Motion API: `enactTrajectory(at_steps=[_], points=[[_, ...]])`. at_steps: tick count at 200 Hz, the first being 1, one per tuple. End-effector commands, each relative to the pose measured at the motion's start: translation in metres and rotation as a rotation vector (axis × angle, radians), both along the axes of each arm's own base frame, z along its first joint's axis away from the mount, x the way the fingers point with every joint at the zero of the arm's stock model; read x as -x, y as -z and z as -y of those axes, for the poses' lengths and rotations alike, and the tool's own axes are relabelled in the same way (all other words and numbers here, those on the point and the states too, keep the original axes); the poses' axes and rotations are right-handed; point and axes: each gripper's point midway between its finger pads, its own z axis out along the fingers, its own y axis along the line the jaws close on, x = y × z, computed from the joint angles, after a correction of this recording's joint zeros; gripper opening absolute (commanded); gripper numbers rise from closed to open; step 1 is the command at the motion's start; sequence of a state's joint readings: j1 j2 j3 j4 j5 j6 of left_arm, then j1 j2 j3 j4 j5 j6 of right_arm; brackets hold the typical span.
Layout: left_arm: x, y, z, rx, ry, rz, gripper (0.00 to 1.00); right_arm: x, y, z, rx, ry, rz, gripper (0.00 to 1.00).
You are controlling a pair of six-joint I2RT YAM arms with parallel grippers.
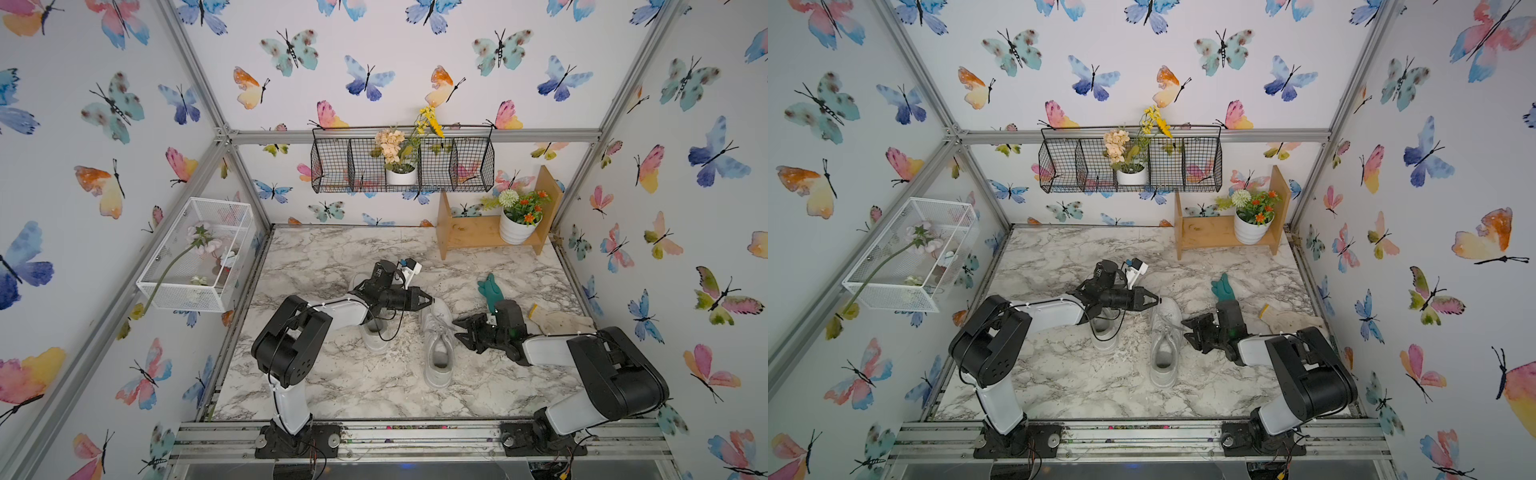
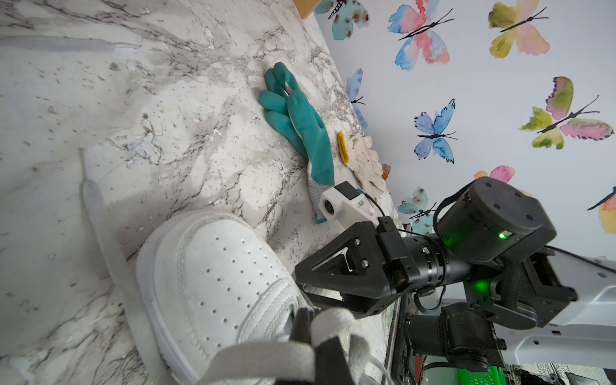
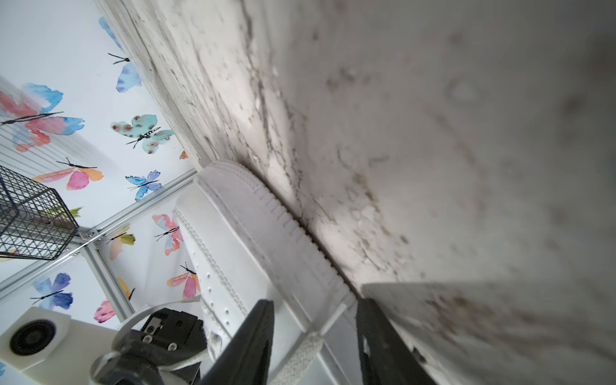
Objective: Tie the shoes
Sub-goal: Cross the shoelace with the shoelace.
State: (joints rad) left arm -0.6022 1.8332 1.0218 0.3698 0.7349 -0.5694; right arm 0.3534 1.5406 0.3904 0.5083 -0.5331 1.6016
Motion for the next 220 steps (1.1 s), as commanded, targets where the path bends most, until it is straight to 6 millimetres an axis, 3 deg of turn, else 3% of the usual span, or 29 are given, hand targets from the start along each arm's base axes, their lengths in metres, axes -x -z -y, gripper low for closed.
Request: enactTrajectory(at_steps=[1,40,76,133,186,220], points=[[0.004,-0.017,0.001,0.032,0.019,0.033,0.0,0.0,-0.005,-0.004,-0.027,-0.005,0.025,0.34],[0.008,-0.021,-0.001,0.041,0.021,0.044,0.0,-0.01,-0.022,0.009,0.062,0.024,0.133,0.02],[0.017,-0.028,-0.004,0.06,0.04,0.066,0.0,-0.021,-0.049,0.025,0.193,0.031,0.276,0.02],[0.042,-0.033,0.003,0.086,0.067,0.103,0.31,-0.027,-0.099,0.068,0.497,0.062,0.476,0.02],[0.055,-0.018,0.007,0.059,0.074,0.08,0.4,-0.023,-0.139,0.119,0.822,0.106,0.541,0.02],[0.052,-0.013,0.003,0.014,0.053,0.079,0.45,-0.022,-0.159,0.143,0.989,0.124,0.552,0.02]])
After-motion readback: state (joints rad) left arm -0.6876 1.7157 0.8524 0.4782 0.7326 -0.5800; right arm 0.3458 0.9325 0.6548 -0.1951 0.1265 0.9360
